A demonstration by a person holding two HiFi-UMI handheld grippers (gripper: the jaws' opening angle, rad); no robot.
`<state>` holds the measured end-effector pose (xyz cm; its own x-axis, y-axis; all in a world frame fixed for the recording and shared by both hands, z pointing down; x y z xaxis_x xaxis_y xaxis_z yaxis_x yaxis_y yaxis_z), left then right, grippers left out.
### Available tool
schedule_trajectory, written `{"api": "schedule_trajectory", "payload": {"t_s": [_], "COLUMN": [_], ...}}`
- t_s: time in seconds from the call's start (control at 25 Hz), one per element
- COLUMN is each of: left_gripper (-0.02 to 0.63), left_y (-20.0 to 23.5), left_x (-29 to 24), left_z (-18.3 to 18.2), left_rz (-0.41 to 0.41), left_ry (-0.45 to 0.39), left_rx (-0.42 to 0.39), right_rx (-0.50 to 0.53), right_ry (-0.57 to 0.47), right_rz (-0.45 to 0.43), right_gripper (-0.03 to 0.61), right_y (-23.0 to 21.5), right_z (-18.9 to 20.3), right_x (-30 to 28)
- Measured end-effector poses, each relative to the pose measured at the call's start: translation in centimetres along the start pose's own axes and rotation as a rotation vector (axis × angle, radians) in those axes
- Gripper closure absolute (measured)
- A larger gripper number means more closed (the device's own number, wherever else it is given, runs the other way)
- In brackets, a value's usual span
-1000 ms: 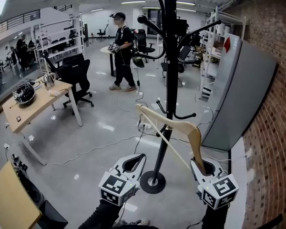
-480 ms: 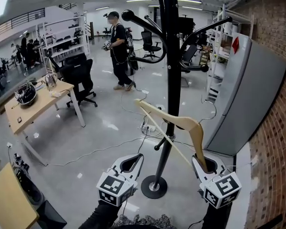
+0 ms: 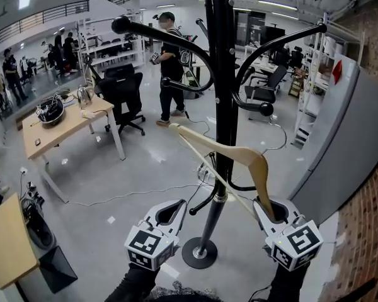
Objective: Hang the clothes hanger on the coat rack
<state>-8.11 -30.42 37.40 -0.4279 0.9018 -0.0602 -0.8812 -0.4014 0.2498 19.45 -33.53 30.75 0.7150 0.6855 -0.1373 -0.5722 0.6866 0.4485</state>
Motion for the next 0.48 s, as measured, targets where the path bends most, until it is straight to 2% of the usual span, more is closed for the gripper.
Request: {"api": "schedule_trajectory", "payload": {"t_s": [0.28,0.48], "left_gripper": [0.607,0.607], "left_y": [0.8,1.2], "left_x": [0.0,1.4], "left_z": [-0.5,-0.9], "left_rz": [-0.173,-0.295], "left_ry": [-0.053,-0.090], "left_rx": [0.014,0.029], "right_rx": [0.060,0.099], "right_ry": [-0.074,-0.133], "right_rz": [-0.108,-0.196], "right_gripper": [0.531,0.531], "right_y": [-3.6,-4.8], "right_z": [-0.4,-2.3], "right_x": [-2.3,-3.8]}}
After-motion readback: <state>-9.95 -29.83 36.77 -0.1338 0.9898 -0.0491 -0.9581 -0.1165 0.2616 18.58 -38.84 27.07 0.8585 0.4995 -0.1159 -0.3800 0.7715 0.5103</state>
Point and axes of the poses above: the fingertips, and each gripper's own axes: x backward along the fingers, y to its left, z out of its underside, the point moved 9 cm from there along x, backward along the fingers, and after that the axes turned 15 degrees about x, right-handed, at the moved point
